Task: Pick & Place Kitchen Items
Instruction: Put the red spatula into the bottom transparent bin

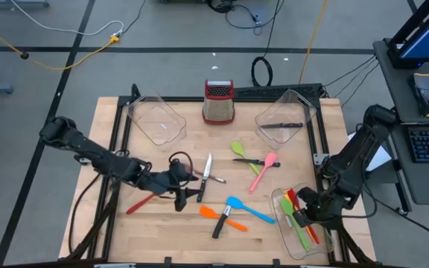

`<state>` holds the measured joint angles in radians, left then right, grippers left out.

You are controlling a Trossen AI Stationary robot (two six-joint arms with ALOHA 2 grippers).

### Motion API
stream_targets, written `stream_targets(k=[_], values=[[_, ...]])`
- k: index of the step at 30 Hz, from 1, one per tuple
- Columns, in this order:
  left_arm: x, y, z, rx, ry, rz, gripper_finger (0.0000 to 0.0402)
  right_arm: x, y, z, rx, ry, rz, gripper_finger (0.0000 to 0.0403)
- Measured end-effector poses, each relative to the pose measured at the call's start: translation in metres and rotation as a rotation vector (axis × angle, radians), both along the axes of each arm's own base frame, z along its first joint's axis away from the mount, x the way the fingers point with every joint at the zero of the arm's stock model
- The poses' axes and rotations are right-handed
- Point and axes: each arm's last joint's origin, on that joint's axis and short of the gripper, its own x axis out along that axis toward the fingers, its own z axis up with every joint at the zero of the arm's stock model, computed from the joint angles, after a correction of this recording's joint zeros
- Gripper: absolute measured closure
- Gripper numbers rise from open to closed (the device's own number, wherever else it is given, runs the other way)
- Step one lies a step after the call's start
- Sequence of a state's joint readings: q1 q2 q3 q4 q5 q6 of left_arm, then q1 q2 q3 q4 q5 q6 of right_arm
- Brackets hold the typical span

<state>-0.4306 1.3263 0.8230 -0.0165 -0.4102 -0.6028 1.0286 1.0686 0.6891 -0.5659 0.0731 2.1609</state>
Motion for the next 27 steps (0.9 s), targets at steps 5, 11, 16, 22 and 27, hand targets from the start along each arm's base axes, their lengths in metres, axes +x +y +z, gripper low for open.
stream_targets(k=[5, 11, 16, 22, 27], values=[[-0.007, -0.009, -0.008, -0.016, 0.002, 0.021, 0.016, 0.002, 0.004, -0.004, -0.007, 0.011, 0.003, 0.0395], [-0.013, -0.02, -0.007, -0.01, -0.017, 0.041, 0.016, 0.003, 0.01, -0.014, -0.013, 0.092, 0.04, 0.0395], [-0.017, -0.026, -0.007, -0.032, -0.029, 0.056, 0.016, 0.005, 0.014, -0.021, -0.031, 0.12, 0.053, 0.0394], [-0.02, -0.031, -0.007, -0.038, -0.037, 0.063, 0.016, 0.007, 0.017, -0.028, -0.059, 0.142, 0.045, 0.0394], [-0.021, -0.033, -0.007, -0.043, -0.037, 0.06, 0.016, 0.008, 0.019, -0.031, -0.06, 0.146, 0.041, 0.0394]])
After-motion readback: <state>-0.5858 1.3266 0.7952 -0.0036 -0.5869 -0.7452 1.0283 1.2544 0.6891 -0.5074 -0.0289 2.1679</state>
